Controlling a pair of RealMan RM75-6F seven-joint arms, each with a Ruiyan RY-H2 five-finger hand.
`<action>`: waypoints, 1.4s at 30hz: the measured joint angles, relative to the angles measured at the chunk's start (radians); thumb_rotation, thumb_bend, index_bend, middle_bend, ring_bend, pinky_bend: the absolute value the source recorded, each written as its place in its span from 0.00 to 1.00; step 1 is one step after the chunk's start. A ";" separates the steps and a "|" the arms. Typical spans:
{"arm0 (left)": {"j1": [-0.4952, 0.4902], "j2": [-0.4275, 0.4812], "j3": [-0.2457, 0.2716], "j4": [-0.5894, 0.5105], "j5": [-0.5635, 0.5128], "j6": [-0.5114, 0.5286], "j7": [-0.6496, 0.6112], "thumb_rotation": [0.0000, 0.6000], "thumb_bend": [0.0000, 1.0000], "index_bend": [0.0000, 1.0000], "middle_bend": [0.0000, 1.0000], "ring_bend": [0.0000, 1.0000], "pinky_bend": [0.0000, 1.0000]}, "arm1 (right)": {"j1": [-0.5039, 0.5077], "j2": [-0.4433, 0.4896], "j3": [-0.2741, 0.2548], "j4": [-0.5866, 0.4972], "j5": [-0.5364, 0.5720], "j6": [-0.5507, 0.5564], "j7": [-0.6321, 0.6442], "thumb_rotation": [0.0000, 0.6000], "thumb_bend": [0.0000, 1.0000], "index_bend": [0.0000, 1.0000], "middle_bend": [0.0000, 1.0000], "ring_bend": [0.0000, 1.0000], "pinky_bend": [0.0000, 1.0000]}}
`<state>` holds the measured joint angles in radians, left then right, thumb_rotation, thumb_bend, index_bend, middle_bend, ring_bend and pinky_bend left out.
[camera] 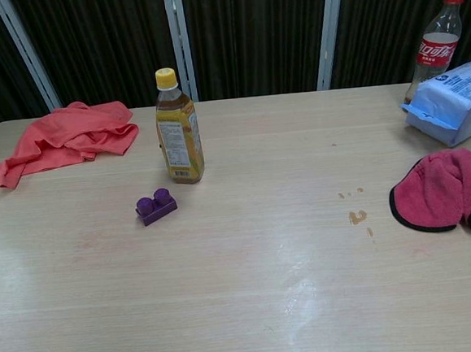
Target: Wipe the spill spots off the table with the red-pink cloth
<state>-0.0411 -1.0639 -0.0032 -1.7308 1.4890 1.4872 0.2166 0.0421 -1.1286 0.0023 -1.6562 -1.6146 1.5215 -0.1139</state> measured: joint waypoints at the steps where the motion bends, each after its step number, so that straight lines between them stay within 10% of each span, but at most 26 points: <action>1: 0.000 0.000 0.000 0.000 0.000 0.001 0.000 1.00 0.00 0.00 0.00 0.00 0.00 | 0.000 0.001 0.000 -0.001 0.000 0.000 0.000 1.00 0.00 0.00 0.00 0.00 0.06; 29: -0.011 -0.010 -0.001 0.015 0.012 -0.011 -0.016 1.00 0.00 0.00 0.00 0.00 0.00 | 0.107 -0.083 0.087 -0.070 0.220 -0.192 -0.122 1.00 0.00 0.00 0.00 0.00 0.06; 42: -0.015 -0.014 -0.005 0.020 -0.007 -0.023 -0.029 1.00 0.00 0.00 0.00 0.00 0.00 | 0.245 -0.302 0.158 0.218 0.283 -0.270 -0.260 1.00 0.00 0.00 0.00 0.00 0.06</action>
<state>-0.0564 -1.0777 -0.0086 -1.7111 1.4823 1.4645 0.1871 0.2869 -1.4305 0.1606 -1.4387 -1.3313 1.2514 -0.3741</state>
